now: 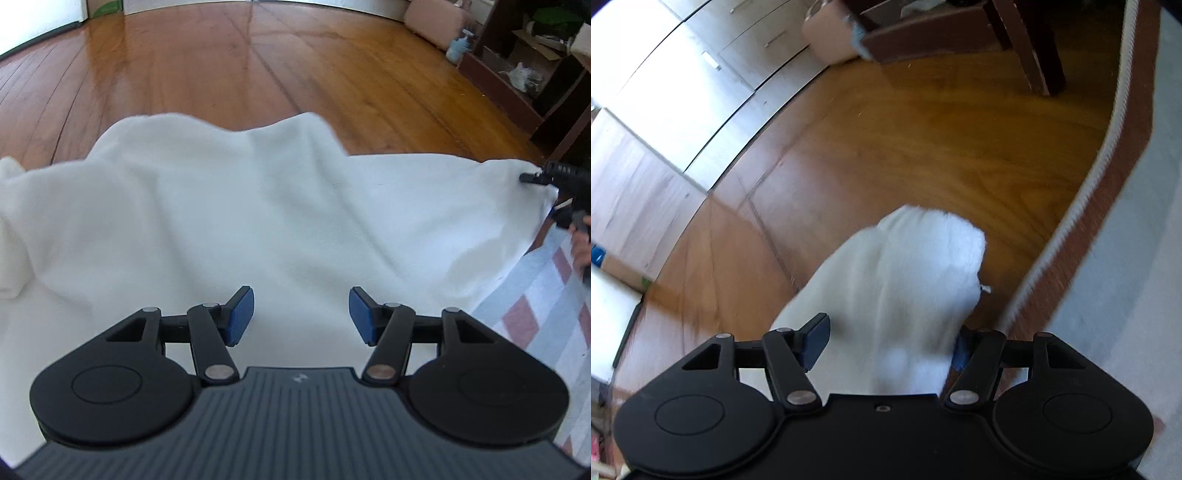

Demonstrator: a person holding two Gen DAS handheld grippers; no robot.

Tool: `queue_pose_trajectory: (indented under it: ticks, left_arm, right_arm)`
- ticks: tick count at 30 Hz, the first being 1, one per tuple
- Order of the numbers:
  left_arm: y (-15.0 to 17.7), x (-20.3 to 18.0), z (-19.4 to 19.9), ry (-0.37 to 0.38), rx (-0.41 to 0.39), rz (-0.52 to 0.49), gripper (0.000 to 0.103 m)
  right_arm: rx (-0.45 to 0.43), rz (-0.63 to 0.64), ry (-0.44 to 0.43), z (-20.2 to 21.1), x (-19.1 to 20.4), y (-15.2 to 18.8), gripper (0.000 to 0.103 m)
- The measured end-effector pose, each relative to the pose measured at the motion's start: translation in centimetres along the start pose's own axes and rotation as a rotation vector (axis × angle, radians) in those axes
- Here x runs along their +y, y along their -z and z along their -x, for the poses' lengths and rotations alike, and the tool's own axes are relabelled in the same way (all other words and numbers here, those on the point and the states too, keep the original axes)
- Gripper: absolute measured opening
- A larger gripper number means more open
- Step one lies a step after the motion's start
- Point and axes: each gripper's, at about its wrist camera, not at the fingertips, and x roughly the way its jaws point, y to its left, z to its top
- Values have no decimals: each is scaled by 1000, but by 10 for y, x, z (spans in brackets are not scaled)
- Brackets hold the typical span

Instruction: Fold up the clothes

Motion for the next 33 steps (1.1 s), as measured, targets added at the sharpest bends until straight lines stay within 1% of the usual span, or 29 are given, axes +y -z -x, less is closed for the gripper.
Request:
queue_pose_trajectory:
  ticks: [1, 2, 3, 5, 6, 7, 10, 11, 12, 13, 14, 15, 16, 18, 19, 20, 22, 23, 24, 26, 27, 29, 31, 33]
  left_arm:
    - [2, 4, 0, -1, -2, 12, 56]
    - [3, 9, 1, -2, -5, 25, 56]
    - [5, 12, 3, 3, -12, 42, 56]
    - [7, 15, 7, 1, -32, 64, 56]
    - [9, 16, 9, -8, -36, 67, 56]
    - [10, 16, 10, -18, -40, 70, 56]
    - [18, 17, 6, -56, -15, 69, 57]
    - [20, 18, 5, -61, -4, 75, 57]
    - [22, 18, 4, -65, 7, 81, 57]
    - [24, 19, 3, -70, 18, 88, 57]
    - [26, 20, 2, -74, 29, 94, 57]
    - [28, 21, 1, -79, 41, 100, 57]
    - [29, 22, 0, -84, 51, 106, 57]
    - [34, 28, 13, -81, 35, 133, 58]
    - [37, 32, 22, -97, 27, 147, 62]
    - [41, 37, 31, -114, 19, 160, 65]
    - [48, 46, 49, -146, 2, 188, 67]
    - [53, 51, 59, -163, -1, 203, 67]
    - [59, 57, 69, -176, -4, 219, 68]
    - [71, 67, 87, -193, -12, 241, 72]
    - [79, 72, 96, -207, -17, 249, 73]
    - [95, 82, 112, -243, -19, 270, 78]
    - [112, 94, 129, -279, -18, 300, 78]
    - [132, 109, 146, -297, -28, 346, 78]
  right_arm:
    - [-17, 57, 14, 2, 10, -5, 22]
    - [-50, 148, 27, 7, 24, -13, 10]
    - [-120, 231, 42, 19, 39, -17, 9]
    - [-303, 378, 69, 52, 65, -21, 8]
    - [-375, 437, 86, 65, 74, -23, 8]
    - [-401, 489, 123, 69, 76, -24, 8]
    - [-392, 635, 278, 60, 73, -23, 10]
    - [-371, 647, 336, 52, 68, -21, 20]
    - [-338, 634, 389, 42, 62, -21, 45]
    - [-295, 607, 442, 34, 55, -21, 52]
    - [-253, 579, 495, 27, 49, -22, 54]
    - [-235, 551, 546, 24, 46, -21, 55]
    - [-235, 523, 595, 23, 44, -19, 56]
    - [-239, 497, 638, 27, 49, -13, 56]
    - [-251, 500, 637, 31, 54, -10, 57]
    - [-270, 512, 625, 37, 60, -6, 58]
    - [-307, 543, 579, 53, 72, 5, 61]
    - [-321, 555, 551, 62, 80, 12, 67]
    - [-325, 551, 517, 73, 88, 21, 70]
    - [-313, 522, 431, 97, 99, 42, 70]
    - [-289, 507, 362, 108, 103, 55, 70]
    - [-193, 512, 173, 122, 115, 82, 70]
    - [-75, 571, -2, 129, 133, 115, 70]
    - [42, 652, -160, 133, 154, 152, 70]
